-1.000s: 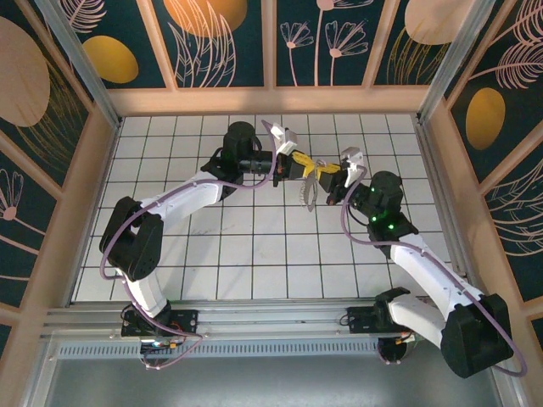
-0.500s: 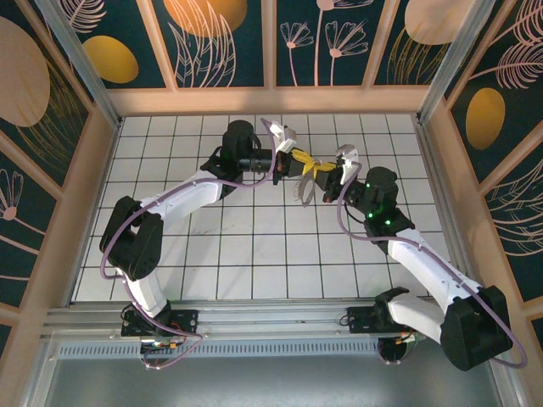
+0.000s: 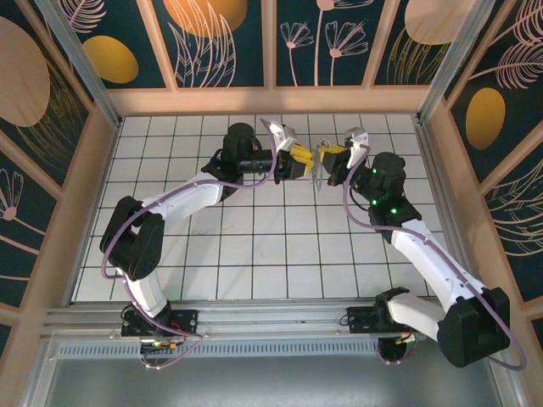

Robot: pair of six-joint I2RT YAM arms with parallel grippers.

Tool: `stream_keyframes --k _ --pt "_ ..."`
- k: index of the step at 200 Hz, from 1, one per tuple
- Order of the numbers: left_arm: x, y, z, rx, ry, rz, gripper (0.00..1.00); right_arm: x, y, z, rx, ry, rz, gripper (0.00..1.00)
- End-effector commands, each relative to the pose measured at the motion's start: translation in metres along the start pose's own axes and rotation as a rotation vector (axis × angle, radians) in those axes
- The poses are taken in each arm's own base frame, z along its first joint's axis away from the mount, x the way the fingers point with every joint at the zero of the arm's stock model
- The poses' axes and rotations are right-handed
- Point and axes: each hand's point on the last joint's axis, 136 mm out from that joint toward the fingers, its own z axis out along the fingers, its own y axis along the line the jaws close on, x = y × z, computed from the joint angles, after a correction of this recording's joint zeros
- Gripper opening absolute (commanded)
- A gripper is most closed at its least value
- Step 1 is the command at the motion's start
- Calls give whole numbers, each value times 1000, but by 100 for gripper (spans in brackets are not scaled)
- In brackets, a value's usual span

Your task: Put the keys on the keyring

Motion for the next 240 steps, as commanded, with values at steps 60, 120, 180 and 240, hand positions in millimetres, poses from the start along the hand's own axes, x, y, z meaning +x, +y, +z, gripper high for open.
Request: stream_keyframes --k 60,120,180,240 --pt "-45 50 -79 -372 -213 17 44 15 -23 35 25 86 56 0" --pt "-44 83 -117 -564 -276 -25 47 36 -16 93 -65 154 106 0" --pt "-38 96 -126 -613 -276 -51 48 76 -14 146 -83 229 178 0" --pt "-39 96 -120 -580 -283 -72 49 183 -66 105 135 435 246 0"
